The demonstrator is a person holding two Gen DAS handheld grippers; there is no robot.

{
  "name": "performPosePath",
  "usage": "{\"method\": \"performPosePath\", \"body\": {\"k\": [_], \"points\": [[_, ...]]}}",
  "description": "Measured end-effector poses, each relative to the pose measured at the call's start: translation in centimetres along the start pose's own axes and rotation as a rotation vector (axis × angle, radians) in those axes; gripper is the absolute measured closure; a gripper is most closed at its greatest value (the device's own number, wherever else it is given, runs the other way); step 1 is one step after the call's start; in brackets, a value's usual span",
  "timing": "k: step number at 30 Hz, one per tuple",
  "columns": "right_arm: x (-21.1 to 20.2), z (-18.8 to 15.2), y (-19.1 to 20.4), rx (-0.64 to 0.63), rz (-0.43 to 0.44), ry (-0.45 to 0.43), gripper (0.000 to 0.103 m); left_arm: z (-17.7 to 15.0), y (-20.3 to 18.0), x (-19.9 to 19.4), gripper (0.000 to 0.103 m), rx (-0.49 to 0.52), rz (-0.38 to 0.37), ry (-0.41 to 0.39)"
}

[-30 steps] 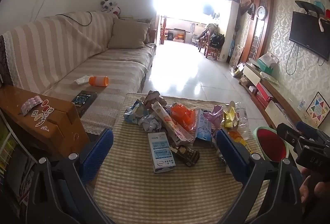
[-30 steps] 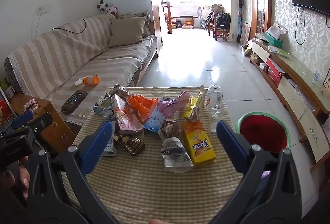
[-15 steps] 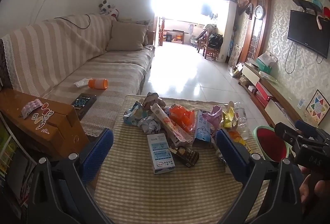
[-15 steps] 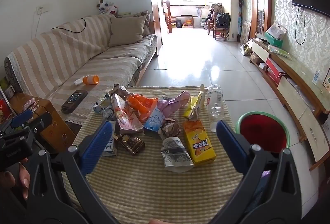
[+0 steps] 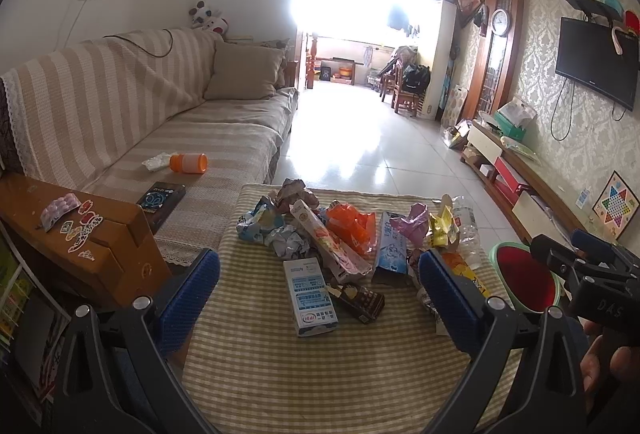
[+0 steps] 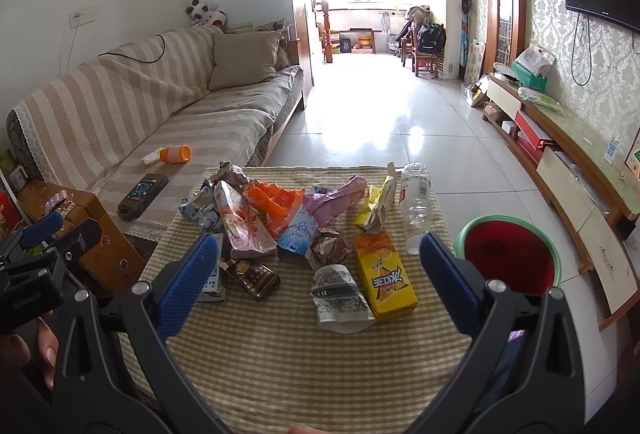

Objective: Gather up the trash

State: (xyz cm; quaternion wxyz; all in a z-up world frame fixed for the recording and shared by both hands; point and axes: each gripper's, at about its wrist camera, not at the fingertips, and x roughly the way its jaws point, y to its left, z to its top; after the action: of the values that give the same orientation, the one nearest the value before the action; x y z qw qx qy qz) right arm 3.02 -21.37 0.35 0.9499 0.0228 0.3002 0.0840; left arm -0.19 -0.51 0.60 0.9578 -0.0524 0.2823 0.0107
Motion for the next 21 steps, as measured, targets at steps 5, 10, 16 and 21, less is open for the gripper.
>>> {"method": "performPosePath", "body": {"k": [5,10,16,21], "points": [[0.21,0.09,-0.04,-0.001,-0.005,0.005,0.003,0.15,-0.14,-0.1,0.008,0.004,-0.002,0.003],[0.28,0.15,0.09,-0.004,-0.007,0.003,0.003,-0.25,-0.21,-0.11,0.008,0.003,-0.004,0.0],[0.28,0.16,0.01,-0.004,-0.008,0.003,0.003,-0.13,-0.22,0.07,0.008,0.011,-0.002,0.006],[0.3,0.06,0.02,-0.002,-0.008,0.003,0.003,0.0,-0.21,-0.05,0.008,0.008,-0.001,0.007]]}}
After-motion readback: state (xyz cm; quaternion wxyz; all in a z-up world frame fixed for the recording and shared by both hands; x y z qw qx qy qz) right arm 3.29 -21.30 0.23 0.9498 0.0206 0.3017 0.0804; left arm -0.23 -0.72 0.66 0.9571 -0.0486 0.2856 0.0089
